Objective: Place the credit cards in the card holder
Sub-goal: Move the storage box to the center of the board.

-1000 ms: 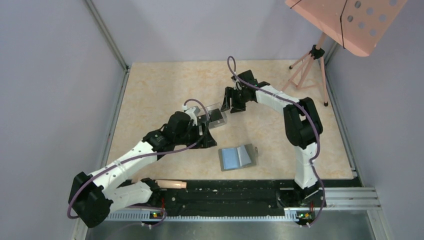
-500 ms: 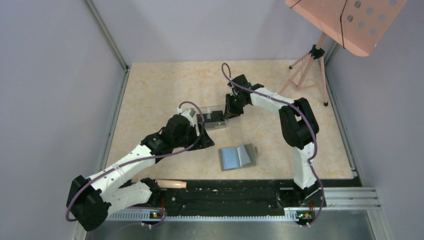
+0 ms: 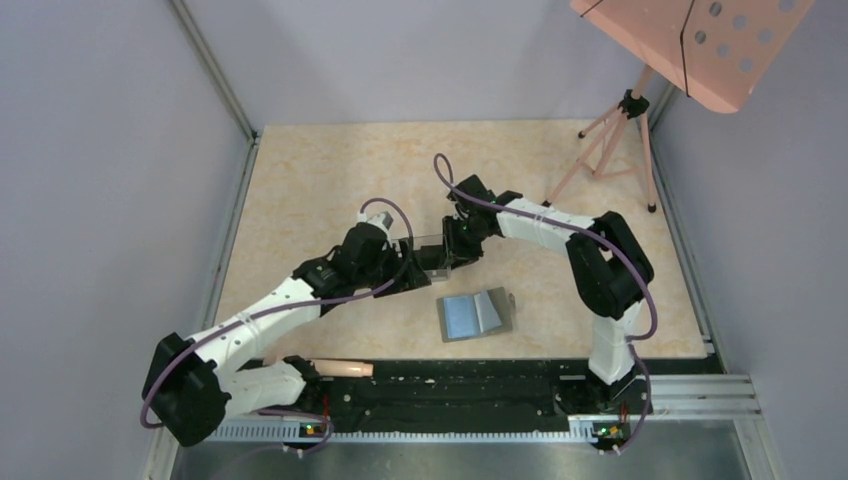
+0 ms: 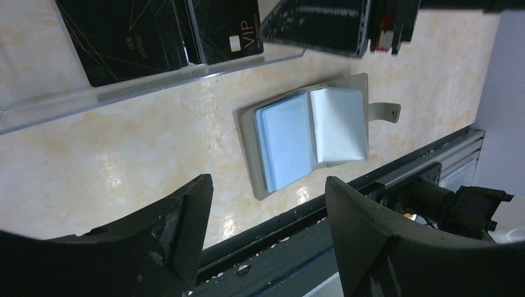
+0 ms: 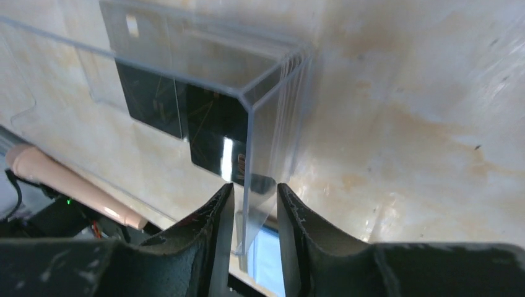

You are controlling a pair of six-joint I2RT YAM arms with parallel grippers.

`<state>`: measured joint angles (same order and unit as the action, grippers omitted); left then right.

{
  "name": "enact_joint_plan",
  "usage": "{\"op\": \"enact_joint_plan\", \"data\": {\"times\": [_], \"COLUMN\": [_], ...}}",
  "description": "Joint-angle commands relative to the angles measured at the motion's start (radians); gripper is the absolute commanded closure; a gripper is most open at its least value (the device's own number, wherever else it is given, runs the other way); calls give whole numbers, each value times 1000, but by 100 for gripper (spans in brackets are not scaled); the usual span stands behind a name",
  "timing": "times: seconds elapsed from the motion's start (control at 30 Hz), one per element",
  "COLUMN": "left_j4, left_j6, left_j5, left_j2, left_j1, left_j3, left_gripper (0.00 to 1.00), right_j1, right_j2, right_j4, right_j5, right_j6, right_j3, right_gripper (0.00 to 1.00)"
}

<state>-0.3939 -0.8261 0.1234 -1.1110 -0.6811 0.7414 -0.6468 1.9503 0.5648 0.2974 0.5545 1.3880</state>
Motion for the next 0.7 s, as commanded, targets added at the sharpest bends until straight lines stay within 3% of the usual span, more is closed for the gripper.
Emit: {"op": "enact_joint_plan", "data": {"times": [0.0, 0.33, 0.67], "left_j4": [35, 137, 218], "left_j6": [-28, -77, -62], "left_j5": [-39, 4, 88], "left_j2": [-24, -138, -308], "left_j1": [3, 111, 193], "left_j3": [57, 63, 91], "left_gripper": [28, 30, 37], "right_j1": [-13, -13, -13], "right_j2": [-106, -195, -184], "right_j4": [-120, -296, -380], "right_j5": [59, 89, 103], "right_j6": [69, 96, 89], "right_j3": [-85, -202, -249], "right_gripper": [65, 41, 40]}}
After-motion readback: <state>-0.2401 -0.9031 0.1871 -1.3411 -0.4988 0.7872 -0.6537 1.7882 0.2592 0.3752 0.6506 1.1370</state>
